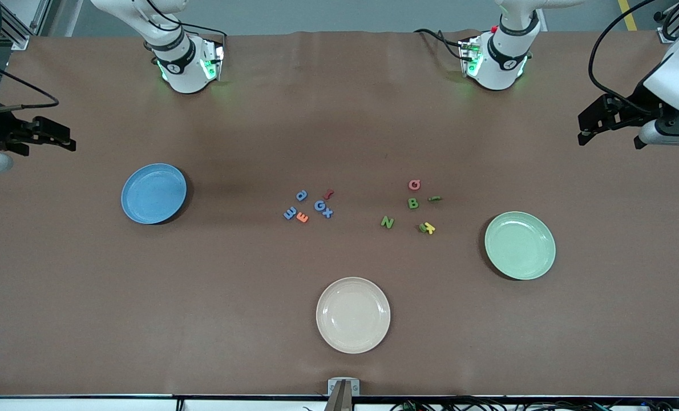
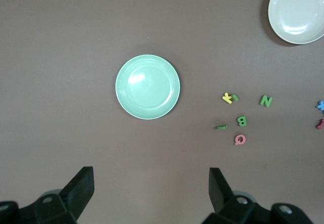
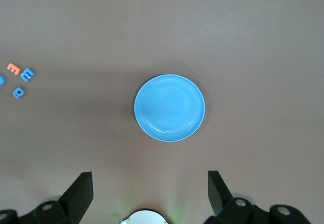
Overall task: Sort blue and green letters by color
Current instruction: 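Move the left gripper toward the green letters in the pile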
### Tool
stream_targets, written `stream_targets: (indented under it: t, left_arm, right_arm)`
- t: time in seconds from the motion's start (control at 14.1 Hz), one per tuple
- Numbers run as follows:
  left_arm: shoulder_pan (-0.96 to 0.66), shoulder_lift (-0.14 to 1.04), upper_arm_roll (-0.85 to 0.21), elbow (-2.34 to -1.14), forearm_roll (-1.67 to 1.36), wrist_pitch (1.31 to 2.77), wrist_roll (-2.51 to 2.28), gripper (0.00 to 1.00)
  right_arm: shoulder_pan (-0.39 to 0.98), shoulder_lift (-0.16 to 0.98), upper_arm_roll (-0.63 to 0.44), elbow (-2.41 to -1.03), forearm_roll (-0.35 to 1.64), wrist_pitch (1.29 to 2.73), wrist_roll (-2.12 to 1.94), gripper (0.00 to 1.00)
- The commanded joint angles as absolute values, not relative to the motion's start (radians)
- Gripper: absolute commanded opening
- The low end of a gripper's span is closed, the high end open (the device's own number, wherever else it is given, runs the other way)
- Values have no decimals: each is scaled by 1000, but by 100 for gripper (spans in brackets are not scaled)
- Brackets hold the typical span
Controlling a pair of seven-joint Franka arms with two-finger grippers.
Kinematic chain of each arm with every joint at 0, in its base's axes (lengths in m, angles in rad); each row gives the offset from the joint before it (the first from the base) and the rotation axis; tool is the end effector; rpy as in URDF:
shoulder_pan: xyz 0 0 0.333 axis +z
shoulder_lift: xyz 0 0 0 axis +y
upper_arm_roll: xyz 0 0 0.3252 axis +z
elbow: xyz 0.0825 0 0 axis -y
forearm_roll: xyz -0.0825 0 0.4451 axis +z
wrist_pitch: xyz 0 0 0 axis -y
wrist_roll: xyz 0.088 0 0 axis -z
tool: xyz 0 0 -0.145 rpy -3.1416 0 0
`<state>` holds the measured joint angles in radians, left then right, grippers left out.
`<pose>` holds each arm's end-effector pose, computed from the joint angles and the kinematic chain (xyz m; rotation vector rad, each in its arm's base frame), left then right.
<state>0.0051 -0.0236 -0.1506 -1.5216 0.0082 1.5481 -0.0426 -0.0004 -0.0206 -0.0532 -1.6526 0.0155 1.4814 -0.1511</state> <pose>0.6016 -0.0880 0.6341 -3.1295 0.1606 -0.0795 0.5896 -0.0295 0.5584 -3.0975 -0.1516 0.2301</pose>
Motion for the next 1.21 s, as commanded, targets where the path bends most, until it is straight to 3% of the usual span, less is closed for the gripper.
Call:
stream_targets:
  t: [0.0,0.36,0.64,1.14]
  left_arm:
    - [3,-15,-155,-1508,8,1537,-41,100]
    - [0,20,-160,-1503,8,1539,-51,100]
    - [-17,138,-164,-1523,6,1597,-135,100]
    - [-118,202,-175,-1922,3,2075,-336,99]
  right_arm:
    - [35,-61,-76,-1697,23,1502,-132,100]
    - [29,-83,-83,-1698,25,1499,-132,100]
    - [26,-97,-81,-1701,29,1505,-132,100]
    - [17,-135,-84,-1721,41,1505,-130,100]
